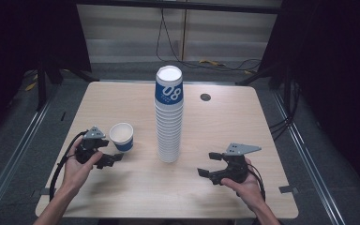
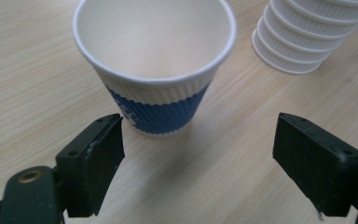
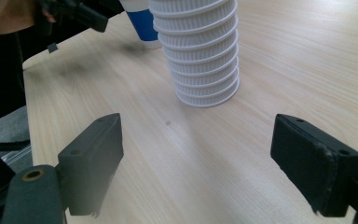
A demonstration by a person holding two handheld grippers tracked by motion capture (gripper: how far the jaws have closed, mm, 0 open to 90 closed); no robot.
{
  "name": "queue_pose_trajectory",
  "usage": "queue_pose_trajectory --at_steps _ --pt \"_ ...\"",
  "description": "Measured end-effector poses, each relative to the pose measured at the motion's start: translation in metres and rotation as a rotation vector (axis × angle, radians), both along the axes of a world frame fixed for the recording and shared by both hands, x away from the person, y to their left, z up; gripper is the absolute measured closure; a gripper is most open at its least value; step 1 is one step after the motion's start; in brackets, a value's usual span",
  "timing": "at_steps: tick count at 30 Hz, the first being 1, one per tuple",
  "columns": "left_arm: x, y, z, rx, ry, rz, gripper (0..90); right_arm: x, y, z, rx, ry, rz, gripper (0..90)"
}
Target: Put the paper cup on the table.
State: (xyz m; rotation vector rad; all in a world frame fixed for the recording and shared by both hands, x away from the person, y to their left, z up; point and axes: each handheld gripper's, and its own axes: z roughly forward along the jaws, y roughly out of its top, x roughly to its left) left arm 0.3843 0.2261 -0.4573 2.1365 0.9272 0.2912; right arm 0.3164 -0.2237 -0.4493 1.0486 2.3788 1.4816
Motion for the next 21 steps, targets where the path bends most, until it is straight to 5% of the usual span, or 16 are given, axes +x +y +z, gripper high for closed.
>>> queue_pose_trajectory --at_steps 4,9,12,17,21 --pt "-0.014 -0.006 0.002 -0.043 -0.047 0.022 16.3 -0.001 -0.001 -0.001 -0.005 -0.003 -0.017 17.2" --pt "-0.029 -0.013 0.0 -0.093 -0.053 0.002 16.4 -0.002 -0.003 -0.005 -0.013 0.006 -0.026 17.2" --pt "-0.035 -0.016 0.001 -0.126 -0.022 -0.027 16.4 -0.006 -0.006 -0.007 -0.013 -0.003 -0.057 17.1" --pt "-0.048 -0.023 -0.009 -0.139 -0.016 -0.034 16.3 -0.011 -0.003 -0.009 -0.016 -0.015 -0.067 16.9" --pt "-0.056 -0.031 -0.018 -0.161 -0.046 -0.027 16.4 -0.011 0.002 -0.011 -0.027 -0.013 -0.069 15.9"
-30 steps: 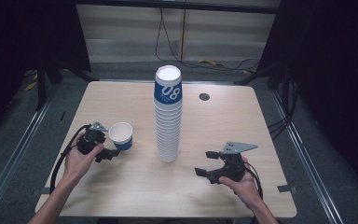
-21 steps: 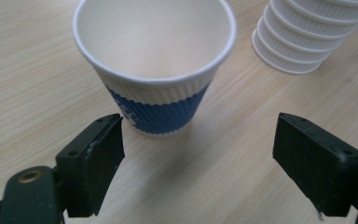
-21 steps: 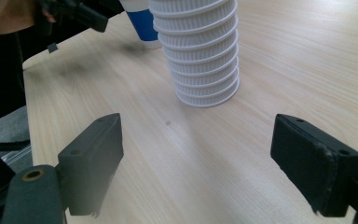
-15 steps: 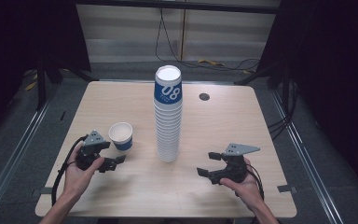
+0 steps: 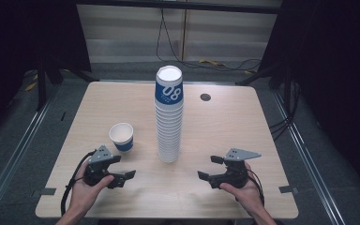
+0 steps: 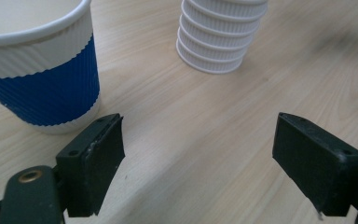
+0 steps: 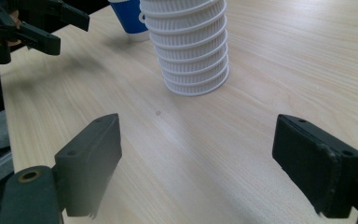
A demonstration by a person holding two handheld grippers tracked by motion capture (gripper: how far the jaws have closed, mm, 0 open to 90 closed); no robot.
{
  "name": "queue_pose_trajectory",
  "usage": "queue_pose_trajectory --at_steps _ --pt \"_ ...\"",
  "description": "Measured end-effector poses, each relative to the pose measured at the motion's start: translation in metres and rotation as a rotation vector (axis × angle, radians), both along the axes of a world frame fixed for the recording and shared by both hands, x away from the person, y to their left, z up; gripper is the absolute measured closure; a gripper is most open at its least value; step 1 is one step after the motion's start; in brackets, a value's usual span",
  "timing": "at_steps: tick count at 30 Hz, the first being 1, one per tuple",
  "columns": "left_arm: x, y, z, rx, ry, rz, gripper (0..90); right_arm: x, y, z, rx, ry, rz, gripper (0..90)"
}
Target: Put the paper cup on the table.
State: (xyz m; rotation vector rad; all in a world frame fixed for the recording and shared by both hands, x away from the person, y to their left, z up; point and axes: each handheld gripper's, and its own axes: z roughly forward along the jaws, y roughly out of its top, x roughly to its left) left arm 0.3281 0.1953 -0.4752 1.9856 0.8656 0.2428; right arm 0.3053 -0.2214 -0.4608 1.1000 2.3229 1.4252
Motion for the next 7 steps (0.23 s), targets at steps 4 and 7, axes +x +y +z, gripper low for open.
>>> queue_pose_trajectory --at_steps 4,7 --pt "-0.003 -0.002 -0.01 -0.033 0.025 0.015 16.4 -0.002 0.005 -0.001 -0.015 0.004 0.007 16.0" --pt "-0.006 -0.006 -0.014 -0.015 0.024 -0.004 16.4 -0.003 0.006 -0.003 -0.022 0.002 0.003 15.8"
